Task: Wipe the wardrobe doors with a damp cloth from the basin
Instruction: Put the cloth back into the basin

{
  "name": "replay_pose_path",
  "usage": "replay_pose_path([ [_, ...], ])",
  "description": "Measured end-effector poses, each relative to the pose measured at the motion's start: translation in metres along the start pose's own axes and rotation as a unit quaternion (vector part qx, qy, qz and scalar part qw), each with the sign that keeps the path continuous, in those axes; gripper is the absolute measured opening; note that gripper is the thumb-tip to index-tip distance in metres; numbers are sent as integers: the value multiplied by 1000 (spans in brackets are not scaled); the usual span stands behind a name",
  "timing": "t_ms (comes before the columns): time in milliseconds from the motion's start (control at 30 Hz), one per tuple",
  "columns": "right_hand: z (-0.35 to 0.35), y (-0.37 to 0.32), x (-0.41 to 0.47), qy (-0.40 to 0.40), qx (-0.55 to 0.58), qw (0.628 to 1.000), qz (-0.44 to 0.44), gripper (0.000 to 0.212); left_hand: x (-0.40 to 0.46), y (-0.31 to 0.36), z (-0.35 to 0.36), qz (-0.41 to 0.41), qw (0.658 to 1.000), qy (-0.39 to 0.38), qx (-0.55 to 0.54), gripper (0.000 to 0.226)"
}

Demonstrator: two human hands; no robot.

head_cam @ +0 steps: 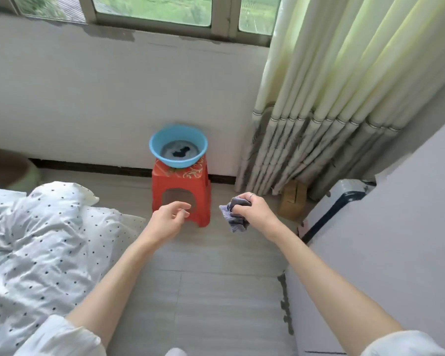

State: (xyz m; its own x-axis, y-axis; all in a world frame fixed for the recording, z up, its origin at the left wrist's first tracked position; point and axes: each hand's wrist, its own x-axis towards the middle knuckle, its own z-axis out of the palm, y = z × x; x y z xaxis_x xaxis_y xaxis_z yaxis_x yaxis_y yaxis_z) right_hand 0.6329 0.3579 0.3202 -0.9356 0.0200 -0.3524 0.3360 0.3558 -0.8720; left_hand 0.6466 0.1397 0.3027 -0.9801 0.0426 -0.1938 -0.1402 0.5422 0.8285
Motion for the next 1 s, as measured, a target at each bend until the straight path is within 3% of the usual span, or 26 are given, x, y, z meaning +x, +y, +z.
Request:
replay_pose_path([
  [400, 98, -81, 282, -16, 115, 989, 89, 14, 264, -66, -114, -37, 996, 40, 69, 30],
  [767, 131, -73, 542, 2, 110, 982, 154, 13, 505, -150, -92, -45, 986, 1, 160, 41],
  [1000, 179, -10, 629, 23, 183, 945, 270, 11, 583, -221, -39, -56, 909, -151, 385, 54],
])
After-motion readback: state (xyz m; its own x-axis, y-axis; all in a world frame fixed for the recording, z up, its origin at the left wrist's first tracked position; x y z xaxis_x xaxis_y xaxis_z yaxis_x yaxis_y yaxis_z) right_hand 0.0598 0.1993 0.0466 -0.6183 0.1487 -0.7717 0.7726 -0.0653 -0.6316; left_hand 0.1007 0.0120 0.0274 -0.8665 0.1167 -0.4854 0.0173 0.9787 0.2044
